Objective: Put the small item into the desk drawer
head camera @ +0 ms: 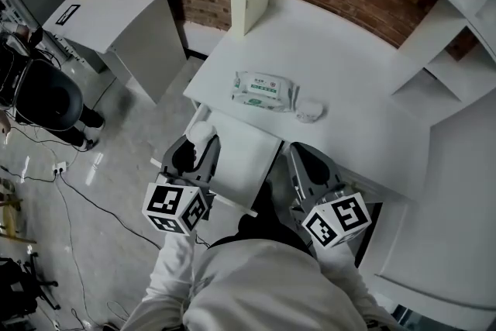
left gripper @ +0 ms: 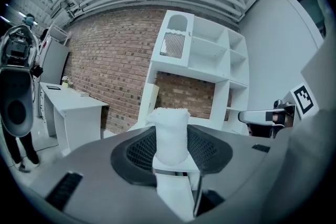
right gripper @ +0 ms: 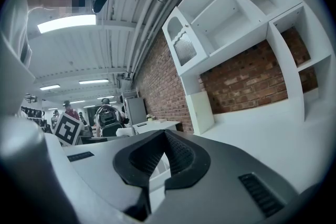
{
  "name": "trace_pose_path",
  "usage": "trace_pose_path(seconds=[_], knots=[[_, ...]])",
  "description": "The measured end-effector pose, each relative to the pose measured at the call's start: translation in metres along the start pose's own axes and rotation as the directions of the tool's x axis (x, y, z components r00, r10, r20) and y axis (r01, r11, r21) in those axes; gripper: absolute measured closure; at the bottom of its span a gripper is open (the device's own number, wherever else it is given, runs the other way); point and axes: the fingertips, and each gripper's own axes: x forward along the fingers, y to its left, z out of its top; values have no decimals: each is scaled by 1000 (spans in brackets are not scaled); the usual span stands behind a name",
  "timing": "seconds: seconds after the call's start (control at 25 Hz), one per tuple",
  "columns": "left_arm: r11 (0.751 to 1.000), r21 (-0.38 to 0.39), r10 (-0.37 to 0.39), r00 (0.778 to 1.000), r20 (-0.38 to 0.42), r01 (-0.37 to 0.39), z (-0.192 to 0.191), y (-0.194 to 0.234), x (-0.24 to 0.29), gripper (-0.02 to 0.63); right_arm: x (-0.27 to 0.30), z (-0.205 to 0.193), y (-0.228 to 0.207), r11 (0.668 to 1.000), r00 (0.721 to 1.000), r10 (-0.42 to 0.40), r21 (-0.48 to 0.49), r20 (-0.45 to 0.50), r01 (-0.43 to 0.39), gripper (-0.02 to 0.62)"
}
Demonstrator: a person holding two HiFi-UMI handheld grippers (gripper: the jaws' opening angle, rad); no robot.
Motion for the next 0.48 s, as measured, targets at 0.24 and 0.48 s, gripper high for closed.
trace_pose_path(seconds=[0.24,0.48], knots=[[1000,0,-2,1000,-16,2,-1,4,18,423,12,3,-14,1000,1000,-3,3,-5,3,568],[1000,15,-8,999,-44,9,-6,8,38,423,24,2,-28,1000,1000,-5,15,-16,5,568]])
